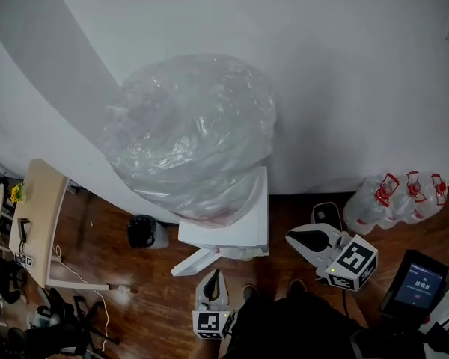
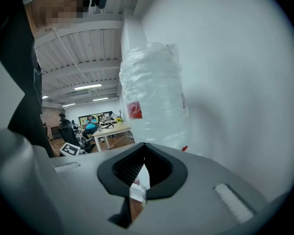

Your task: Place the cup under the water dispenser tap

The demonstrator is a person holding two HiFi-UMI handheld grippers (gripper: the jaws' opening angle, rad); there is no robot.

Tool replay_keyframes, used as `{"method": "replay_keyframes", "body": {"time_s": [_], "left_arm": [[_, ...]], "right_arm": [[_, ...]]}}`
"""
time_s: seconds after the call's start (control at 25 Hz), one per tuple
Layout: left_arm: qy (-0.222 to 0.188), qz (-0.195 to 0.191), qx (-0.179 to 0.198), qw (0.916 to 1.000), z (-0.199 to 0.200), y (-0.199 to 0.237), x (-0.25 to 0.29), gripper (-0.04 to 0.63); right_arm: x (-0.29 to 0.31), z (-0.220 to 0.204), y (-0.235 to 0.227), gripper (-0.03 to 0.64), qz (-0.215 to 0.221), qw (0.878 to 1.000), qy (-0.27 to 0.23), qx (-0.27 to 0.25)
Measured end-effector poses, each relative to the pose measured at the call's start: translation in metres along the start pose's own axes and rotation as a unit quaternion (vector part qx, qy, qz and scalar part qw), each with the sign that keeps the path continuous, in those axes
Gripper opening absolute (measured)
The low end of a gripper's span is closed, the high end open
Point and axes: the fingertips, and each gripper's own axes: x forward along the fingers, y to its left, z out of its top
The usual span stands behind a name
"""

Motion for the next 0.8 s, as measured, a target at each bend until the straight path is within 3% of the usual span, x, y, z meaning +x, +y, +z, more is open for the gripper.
{"method": "replay_keyframes", "body": {"time_s": [0.28,0.8], "left_arm": [[-0.089,-0.025,-0.017,0.9956,0.081,0.001,-0.022,0.0],[-0.1,-0.059,-0.007,0.9932,0.12,-0.015,-0.028,0.0]], "right_arm": [[0.001,0.001,0.01,0.0,-0.024,1.0,-0.004,-0.014],[0.009,0.003,0.021,0.0,-0.013,0.999,0.002,-0.035]]}}
